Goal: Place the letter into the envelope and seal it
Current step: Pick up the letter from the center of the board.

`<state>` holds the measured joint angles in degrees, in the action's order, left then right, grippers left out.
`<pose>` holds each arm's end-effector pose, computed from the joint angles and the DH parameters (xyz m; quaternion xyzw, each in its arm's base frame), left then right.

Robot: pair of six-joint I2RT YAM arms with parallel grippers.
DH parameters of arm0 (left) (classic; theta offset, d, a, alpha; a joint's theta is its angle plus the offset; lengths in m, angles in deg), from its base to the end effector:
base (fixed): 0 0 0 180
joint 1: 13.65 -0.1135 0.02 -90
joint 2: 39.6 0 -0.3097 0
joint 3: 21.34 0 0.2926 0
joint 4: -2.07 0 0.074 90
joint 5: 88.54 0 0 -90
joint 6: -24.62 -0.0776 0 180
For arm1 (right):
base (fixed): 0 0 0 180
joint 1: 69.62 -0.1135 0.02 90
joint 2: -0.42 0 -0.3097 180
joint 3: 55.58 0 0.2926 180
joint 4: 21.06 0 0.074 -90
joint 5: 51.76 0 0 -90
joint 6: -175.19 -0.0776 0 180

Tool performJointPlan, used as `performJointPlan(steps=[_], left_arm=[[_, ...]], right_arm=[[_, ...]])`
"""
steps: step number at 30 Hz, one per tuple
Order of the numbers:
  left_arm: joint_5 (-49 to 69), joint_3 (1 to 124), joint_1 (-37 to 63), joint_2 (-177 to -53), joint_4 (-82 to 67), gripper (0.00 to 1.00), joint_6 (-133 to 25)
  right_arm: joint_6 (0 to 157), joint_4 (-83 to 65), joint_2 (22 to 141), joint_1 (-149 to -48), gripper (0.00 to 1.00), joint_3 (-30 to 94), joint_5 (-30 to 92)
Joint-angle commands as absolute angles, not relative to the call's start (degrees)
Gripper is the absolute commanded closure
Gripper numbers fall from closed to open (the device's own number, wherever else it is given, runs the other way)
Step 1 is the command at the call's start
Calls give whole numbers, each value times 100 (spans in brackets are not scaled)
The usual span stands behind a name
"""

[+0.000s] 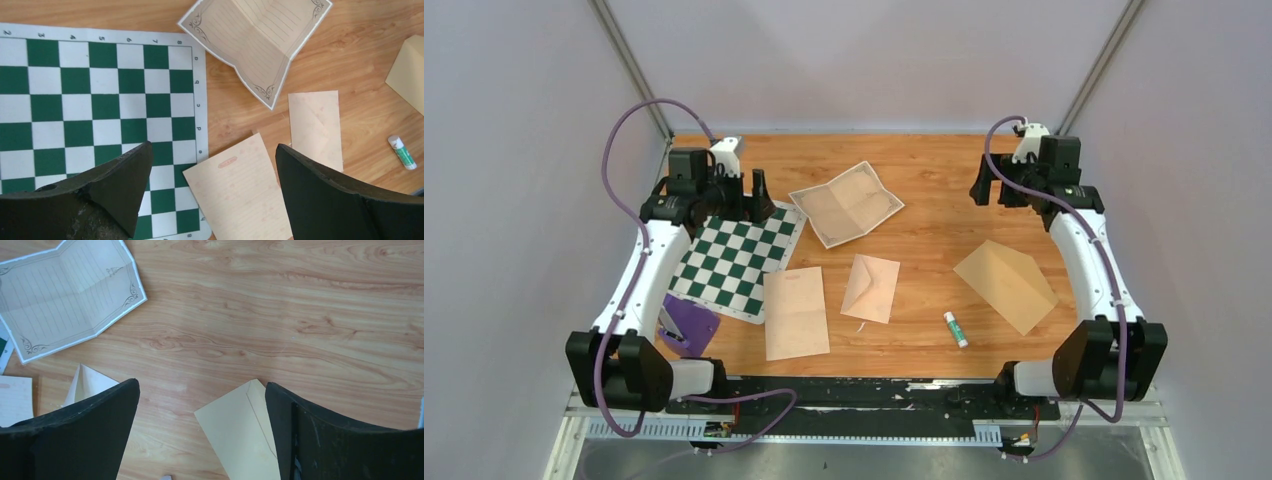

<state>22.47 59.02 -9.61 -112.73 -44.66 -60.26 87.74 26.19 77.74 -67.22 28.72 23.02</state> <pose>0.3306 -0.0512 0.3535 0.0694 0.8900 -0.1979 0.4049 0.3566 0.0054 0.3550 -0.0569 0.8992 0.1020 0.4216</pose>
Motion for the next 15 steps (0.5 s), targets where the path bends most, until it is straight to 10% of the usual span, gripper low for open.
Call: performJointPlan(steps=[1,15], left_arm=[[2574,5758,-996,-11083,-4499,0,-5760],[2862,4791,-1240,-11211,-4056,5,-4694]], right_arm=[[8441,2339,7986,-6724,0,3117,1597],[7335,2101,10061,-8403,4,4316,-588]])
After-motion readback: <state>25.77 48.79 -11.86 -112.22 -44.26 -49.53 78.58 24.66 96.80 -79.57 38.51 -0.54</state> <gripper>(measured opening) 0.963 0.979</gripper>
